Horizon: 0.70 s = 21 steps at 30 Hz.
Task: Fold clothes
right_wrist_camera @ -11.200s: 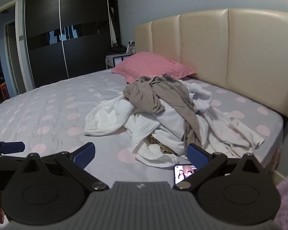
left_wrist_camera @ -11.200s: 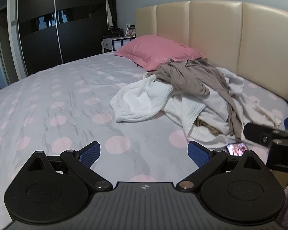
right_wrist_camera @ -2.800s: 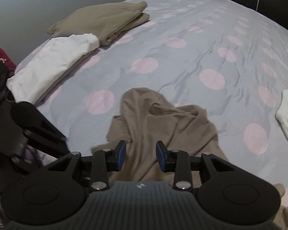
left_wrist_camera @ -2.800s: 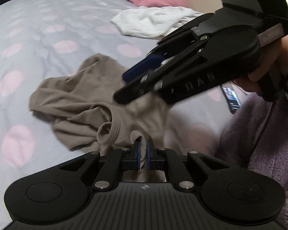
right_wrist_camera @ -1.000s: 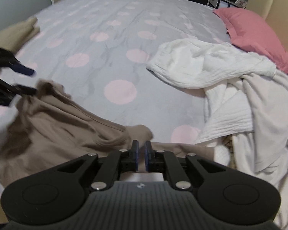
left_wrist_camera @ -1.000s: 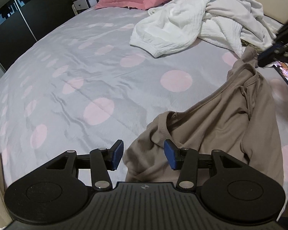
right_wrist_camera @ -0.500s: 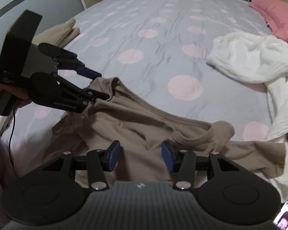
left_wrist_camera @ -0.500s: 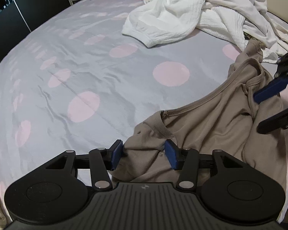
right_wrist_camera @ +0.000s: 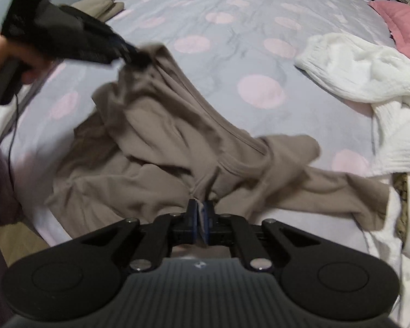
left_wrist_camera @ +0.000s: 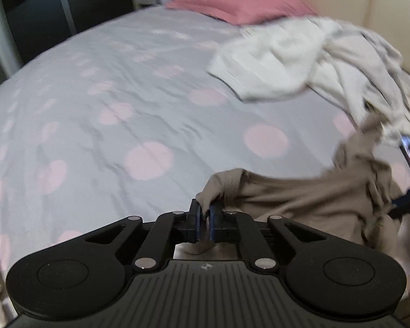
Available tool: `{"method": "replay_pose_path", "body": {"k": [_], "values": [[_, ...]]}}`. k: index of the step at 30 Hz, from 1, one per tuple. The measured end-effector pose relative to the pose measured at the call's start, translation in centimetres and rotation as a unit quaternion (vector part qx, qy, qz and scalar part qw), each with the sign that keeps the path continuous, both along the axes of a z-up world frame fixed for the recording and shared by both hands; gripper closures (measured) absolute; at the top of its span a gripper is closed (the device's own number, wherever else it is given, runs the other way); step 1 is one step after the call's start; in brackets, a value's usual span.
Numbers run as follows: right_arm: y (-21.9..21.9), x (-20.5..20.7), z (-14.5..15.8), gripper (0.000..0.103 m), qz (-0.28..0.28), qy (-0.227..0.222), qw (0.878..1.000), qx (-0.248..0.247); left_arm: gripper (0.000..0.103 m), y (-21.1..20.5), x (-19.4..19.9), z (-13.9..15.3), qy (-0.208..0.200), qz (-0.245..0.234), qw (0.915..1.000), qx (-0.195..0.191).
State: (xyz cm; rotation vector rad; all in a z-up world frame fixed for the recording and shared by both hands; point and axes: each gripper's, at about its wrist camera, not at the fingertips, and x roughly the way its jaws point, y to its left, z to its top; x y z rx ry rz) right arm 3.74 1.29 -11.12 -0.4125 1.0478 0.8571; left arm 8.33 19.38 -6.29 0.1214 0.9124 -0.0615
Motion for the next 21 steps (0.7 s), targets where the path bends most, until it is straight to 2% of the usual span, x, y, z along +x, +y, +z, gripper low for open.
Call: {"method": "replay_pose_path", "body": {"k": [4, 7, 11, 12, 16, 17, 19, 20, 21], "values": [[-0.8, 0.5, -0.1, 0.099, -0.011, -0.007, 1.0, -0.01, 0.099, 1.8, -0.9, 1.6, -0.037, 0.051, 0.9977, 0.027], [-0.9, 0.7, 0.0, 0.101, -0.017, -0.019, 0.999, -0.022, 0.099, 3.5, -1.7, 2.3, -0.041, 0.085, 0.9952, 0.025], [-0.6, 1.0, 0.3, 0.1, -0.026, -0.042, 0.998, -0.033, 0.099, 3.6, -2.7, 2.2, -0.038, 0.084, 0.9954, 0.026], [-0.5, 1.1, 0.5, 0.097, -0.032, -0.047, 0.998, -0.03, 0.099, 3.4, -3.0, 2.1, -0.039, 0.082, 0.9955, 0.029], [0.7, 0.2, 2.7, 0.096, -0.024, -0.071, 0.997, 0.011, 0.099, 3.1, -3.6, 2.2, -0.039, 0.08, 0.9958, 0.022], [1.3, -0.1, 3.1, 0.093, -0.018, -0.072, 0.997, 0.024, 0.099, 3.2, -3.7, 2.2, -0.039, 0.081, 0.9957, 0.02], [2.5, -0.7, 3.8, 0.083, -0.005, -0.069, 0.996, 0.049, 0.099, 3.3, -3.9, 2.2, -0.039, 0.082, 0.9958, 0.015], [3.3, -1.0, 3.8, 0.074, 0.004, -0.062, 0.996, 0.056, 0.099, 3.3, -3.9, 2.3, -0.039, 0.081, 0.9958, 0.014], [4.0, -1.2, 3.5, 0.071, 0.011, -0.058, 0.997, 0.055, 0.099, 3.3, -3.9, 2.3, -0.04, 0.081, 0.9959, 0.013]]}}
